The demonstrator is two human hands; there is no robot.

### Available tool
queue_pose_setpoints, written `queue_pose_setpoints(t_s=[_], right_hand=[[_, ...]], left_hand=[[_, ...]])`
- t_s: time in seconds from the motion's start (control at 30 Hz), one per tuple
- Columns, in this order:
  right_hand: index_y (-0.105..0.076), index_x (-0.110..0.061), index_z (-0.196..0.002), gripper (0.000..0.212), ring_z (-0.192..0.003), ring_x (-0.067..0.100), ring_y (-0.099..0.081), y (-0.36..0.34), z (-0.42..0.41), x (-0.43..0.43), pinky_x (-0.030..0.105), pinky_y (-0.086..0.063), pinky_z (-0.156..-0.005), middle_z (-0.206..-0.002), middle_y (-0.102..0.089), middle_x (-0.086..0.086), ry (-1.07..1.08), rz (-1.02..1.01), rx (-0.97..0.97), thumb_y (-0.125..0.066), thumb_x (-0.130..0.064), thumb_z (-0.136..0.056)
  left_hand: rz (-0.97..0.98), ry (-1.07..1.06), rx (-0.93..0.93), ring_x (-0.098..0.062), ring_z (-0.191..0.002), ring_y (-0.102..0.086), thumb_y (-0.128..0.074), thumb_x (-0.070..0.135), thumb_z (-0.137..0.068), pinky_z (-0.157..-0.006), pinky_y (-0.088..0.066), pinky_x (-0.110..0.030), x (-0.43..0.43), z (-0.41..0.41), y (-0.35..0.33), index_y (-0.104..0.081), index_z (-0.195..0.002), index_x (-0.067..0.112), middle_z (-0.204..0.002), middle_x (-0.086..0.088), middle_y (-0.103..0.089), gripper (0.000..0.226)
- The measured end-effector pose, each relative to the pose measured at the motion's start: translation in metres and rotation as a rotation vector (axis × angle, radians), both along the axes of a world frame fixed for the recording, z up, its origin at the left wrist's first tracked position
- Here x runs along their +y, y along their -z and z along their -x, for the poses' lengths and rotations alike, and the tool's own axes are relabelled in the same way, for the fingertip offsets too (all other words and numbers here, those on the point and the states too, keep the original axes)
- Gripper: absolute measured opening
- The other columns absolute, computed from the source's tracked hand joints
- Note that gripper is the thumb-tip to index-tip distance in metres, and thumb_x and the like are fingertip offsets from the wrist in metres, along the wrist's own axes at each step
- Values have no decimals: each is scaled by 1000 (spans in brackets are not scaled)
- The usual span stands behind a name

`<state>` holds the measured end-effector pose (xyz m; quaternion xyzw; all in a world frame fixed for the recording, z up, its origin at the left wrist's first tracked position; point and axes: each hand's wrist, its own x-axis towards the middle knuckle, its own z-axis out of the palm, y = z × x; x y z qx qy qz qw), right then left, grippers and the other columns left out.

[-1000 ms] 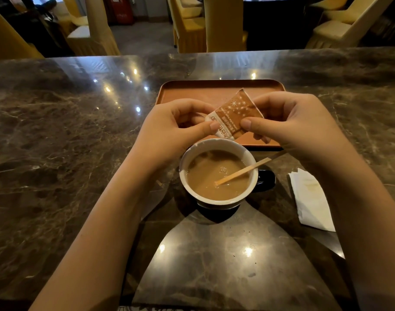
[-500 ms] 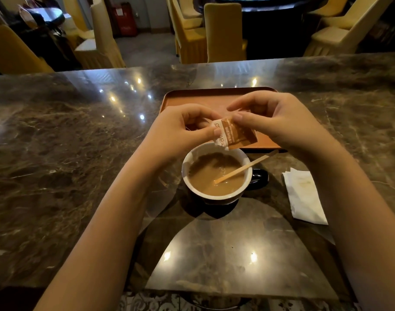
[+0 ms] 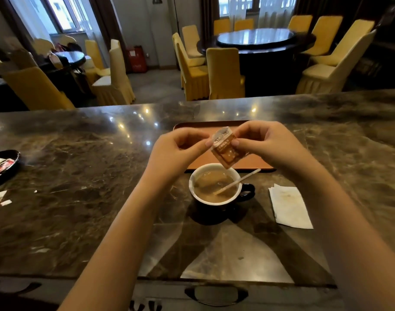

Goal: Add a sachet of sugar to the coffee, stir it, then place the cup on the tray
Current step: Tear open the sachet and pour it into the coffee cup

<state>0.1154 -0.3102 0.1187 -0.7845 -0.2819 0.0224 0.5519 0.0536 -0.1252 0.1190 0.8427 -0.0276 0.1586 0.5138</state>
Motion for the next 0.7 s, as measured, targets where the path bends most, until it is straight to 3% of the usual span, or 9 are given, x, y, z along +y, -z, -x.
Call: queue_pose_setpoints(t_s=[0.1,0.23,0.43,0.7], right_hand=[[-64,-6,-94,13,-77,10,-68,4,7,4,19,-56,-66,-88,-70,8,45,-144,75,-61,-7,-82],[-64,-8,-94,13,-87,21,-68,15,15,10,30,-57,-76,-93,-70,12,90,-190,122,-62,-9,-81],[-64,-12,-98,19,-87,15,-66,9,30,10,20,-55,-66,-93,-69,5,53,-197,126,-63,-21,-81],[-67,-11,-89,16,-67,1,-61,10,41,17,13,-49,-57,-81,-68,0,106,-198,66,-61,-24,-82]], left_hand=[[83,-6,85,-5,-84,-68,-68,22,-78,-73,-53,-12,-3,8,13,-70,-98,18,-92,3,-73,20],[143,-29,98,-2,-78,-68,-67,19,-79,-69,-53,-12,-13,14,25,-71,-89,23,-82,8,-72,11],[69,-80,19,-9,-78,-69,-67,17,-80,-75,-56,-21,-11,24,20,-72,-87,19,-83,2,-73,8],[4,-80,-10,-6,-79,-67,-66,17,-81,-71,-53,-11,-5,35,14,-72,-92,15,-85,2,-73,12]])
